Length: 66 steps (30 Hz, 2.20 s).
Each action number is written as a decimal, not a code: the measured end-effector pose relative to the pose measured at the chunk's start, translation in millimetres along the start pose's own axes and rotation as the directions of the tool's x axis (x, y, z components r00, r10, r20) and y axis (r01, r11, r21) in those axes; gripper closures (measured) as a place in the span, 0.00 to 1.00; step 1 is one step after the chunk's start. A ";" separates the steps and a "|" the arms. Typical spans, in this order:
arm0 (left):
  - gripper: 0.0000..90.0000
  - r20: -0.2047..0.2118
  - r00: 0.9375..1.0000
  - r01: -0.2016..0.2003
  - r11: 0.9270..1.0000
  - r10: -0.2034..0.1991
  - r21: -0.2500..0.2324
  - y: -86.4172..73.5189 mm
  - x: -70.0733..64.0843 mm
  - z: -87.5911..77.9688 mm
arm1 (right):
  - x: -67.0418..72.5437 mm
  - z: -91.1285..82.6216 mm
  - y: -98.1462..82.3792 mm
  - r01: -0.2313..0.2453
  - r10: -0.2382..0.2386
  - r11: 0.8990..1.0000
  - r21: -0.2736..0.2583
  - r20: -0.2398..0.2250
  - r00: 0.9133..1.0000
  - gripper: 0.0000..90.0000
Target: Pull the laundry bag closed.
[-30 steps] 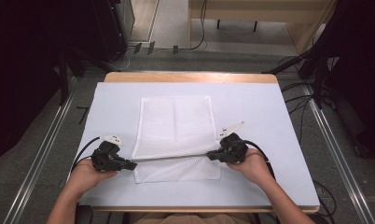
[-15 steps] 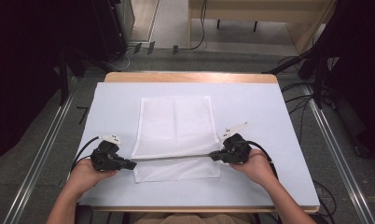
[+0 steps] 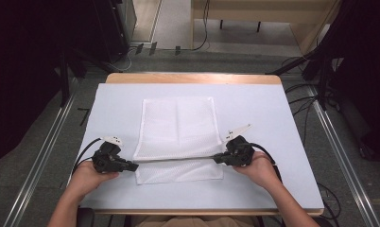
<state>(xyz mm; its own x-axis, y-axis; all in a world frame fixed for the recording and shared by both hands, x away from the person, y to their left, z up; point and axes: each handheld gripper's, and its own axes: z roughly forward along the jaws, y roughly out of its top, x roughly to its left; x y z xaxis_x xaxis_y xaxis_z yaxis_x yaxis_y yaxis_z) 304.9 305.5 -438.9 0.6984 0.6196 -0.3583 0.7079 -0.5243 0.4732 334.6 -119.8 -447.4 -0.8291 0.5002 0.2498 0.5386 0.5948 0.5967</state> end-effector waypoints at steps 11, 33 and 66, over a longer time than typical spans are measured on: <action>0.70 -0.020 0.999 0.031 0.997 -0.032 -0.072 -0.1 4.5 -3.8 | -3.0 -0.5 1.7 -0.021 0.021 0.999 -0.038 0.009 1.000 0.89; 0.41 -0.120 0.988 0.066 0.965 -0.099 -0.253 0.4 13.6 -19.2 | -21.7 -9.4 -3.4 -0.059 0.083 0.982 -0.180 0.130 0.988 0.49; 0.37 -0.228 0.956 0.110 0.947 -0.184 -0.300 -3.3 28.3 -25.9 | -57.6 -35.3 -27.0 -0.116 0.204 0.947 -0.301 0.280 0.938 0.35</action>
<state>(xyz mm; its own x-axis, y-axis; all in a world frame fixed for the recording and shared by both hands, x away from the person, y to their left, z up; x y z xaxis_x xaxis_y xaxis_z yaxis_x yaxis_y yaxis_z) 319.7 339.9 -429.8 0.5138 0.8218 -0.2462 0.7162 -0.2529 0.6505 362.5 -186.9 -450.9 -0.6263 0.7664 0.1427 0.5609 0.3159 0.7652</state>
